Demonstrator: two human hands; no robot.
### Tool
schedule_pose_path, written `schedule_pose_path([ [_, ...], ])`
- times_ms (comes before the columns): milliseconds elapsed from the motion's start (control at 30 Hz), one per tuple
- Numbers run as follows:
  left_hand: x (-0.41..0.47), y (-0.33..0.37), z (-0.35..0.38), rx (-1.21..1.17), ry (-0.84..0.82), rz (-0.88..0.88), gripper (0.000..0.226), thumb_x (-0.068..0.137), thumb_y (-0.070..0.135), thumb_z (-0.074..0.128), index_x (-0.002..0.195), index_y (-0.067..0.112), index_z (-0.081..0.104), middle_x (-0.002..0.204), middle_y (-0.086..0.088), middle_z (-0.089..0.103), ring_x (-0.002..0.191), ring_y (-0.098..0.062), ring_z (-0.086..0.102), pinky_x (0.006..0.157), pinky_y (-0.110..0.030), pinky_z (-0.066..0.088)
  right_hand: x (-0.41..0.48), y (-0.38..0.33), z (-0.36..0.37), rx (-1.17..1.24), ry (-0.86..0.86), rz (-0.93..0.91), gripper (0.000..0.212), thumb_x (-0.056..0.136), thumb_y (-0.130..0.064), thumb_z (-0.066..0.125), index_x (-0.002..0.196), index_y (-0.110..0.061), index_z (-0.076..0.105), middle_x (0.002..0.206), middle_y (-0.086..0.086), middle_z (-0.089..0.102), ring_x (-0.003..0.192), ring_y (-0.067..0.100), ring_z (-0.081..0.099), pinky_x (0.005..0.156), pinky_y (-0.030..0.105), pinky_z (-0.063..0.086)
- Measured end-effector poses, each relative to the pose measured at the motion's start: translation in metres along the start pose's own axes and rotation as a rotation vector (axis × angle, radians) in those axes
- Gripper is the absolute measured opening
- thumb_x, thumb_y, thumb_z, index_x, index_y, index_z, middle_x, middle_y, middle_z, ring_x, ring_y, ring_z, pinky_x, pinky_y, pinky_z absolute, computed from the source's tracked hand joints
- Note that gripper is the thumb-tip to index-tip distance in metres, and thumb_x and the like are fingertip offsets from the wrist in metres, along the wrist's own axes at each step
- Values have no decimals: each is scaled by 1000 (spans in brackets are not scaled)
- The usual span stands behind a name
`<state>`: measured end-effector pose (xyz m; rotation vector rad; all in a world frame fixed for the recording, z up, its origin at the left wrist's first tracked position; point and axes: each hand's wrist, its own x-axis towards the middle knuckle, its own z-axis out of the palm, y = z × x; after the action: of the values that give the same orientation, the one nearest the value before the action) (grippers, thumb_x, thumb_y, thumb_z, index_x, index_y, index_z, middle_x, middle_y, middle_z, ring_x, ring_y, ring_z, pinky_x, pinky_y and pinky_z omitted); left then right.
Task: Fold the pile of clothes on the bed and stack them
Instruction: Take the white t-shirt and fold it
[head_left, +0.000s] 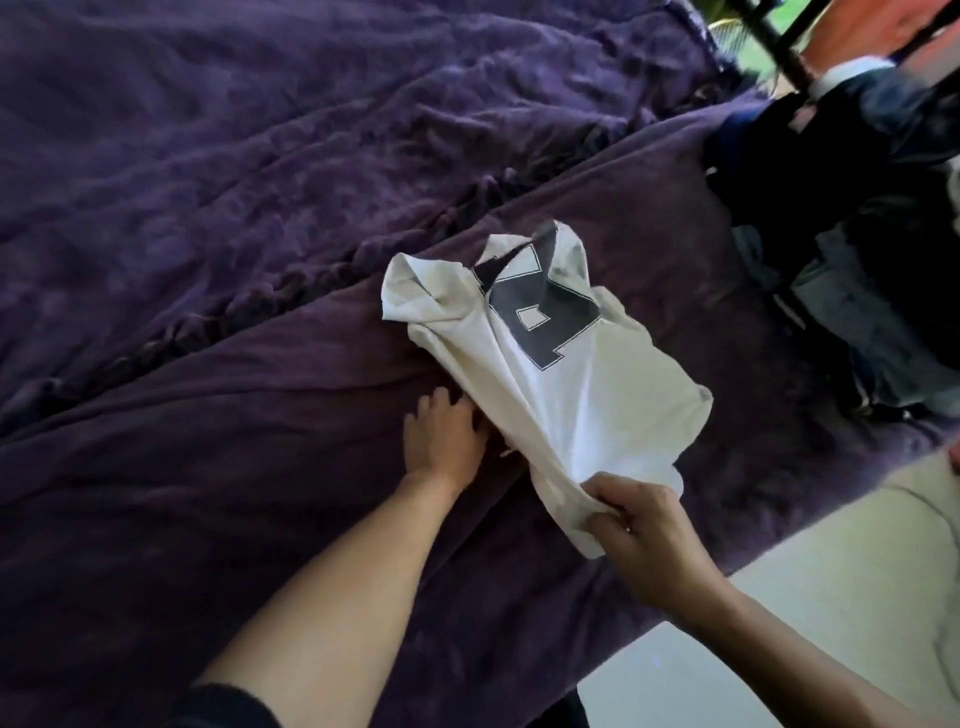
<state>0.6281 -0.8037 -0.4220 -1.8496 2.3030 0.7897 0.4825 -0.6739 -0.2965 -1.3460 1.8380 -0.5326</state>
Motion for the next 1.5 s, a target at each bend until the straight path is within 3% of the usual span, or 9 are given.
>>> schedule_pose_path([
  [100,-7,-22,-12,-72,6,68,31,87,31,57,112,13,59,121,-8,52,112,-31,48,87,-43,42,-34,-17,13,90,22,39,23,71,12,49,65,-9,55,55,2,47,51,3,36,48,18,28],
  [267,-51,-26,-21,-147,-432,169,106,58,50,79,143,24,21,134,-7,38,125,-33,39,100,-52,39,-64,-44,33,219,50,86,32,73,17,50,64,-13,56,54,-8,46,53,3,37,49,15,29],
  [433,-61,-18,-7,-386,-12,25,35,89,24,52,120,9,57,124,-15,54,111,-39,53,84,-46,48,-78,-51,32,197,3,32,37,69,8,47,70,-26,63,60,-9,55,57,1,45,51,16,35],
  [567,-46,-52,-38,-275,-157,140,10,81,19,58,81,15,68,92,-19,68,90,-39,62,73,-41,52,-81,-26,34,168,133,128,43,71,15,44,67,-24,61,57,-10,52,53,3,43,48,16,33],
  [800,-67,-133,-130,-49,-308,245,49,69,62,73,58,17,57,60,4,56,65,-20,56,62,-37,43,-73,-23,67,-41,154,243,40,70,5,46,70,-34,58,62,-12,59,64,11,55,57,28,43],
  [933,-70,-175,-165,46,-217,211,35,83,36,49,52,19,43,61,0,52,77,-34,59,65,-40,42,-66,-55,110,-129,-2,120,27,76,-4,50,85,-26,62,73,-10,61,70,11,55,61,28,39],
  [1133,-67,-272,-189,157,84,-48,16,78,12,59,89,24,65,100,-9,67,93,-35,61,73,-39,48,-70,-111,245,-159,-322,-116,17,94,-25,46,109,-19,51,105,3,58,86,30,57,71,38,44],
  [1267,-79,-347,-172,112,83,-304,13,76,14,64,77,27,64,98,-12,69,94,-35,61,75,-37,48,-69,-130,343,-122,-579,-93,28,94,-24,47,119,-10,47,116,15,55,99,39,55,78,40,41],
  [1500,-113,-381,-120,-88,-499,-537,49,61,19,85,102,16,59,103,-6,63,92,-25,60,74,-34,51,-40,-87,335,-163,-646,16,44,94,-46,49,132,-23,52,127,3,57,115,25,55,97,35,45],
])
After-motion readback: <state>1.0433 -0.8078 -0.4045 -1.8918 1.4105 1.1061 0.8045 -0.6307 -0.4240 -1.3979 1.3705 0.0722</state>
